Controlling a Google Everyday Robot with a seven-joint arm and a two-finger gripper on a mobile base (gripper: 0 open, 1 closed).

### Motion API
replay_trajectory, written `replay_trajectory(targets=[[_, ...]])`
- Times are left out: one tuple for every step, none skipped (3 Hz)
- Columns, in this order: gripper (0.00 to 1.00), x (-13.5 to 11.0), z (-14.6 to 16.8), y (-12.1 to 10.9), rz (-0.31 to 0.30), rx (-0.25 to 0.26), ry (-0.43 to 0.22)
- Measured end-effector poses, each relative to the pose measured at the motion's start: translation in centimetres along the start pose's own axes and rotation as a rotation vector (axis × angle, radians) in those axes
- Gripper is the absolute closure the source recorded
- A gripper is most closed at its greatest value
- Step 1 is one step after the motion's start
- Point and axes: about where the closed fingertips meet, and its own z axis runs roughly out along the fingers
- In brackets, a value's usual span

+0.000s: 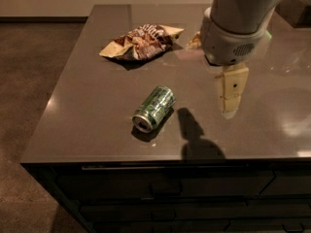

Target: Place green can upright

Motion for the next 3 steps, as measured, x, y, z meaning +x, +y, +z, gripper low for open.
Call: replay_trajectory(targets=[[0.0,-2.8,1.2,-0.9,-0.194,-0.021,-0.02],[0.0,-5.1,2.2,-1.4,-0.35,-0.047,-0.037],[0.0,-7.2,3.5,-1.4,-0.45,-0.085,-0.063]])
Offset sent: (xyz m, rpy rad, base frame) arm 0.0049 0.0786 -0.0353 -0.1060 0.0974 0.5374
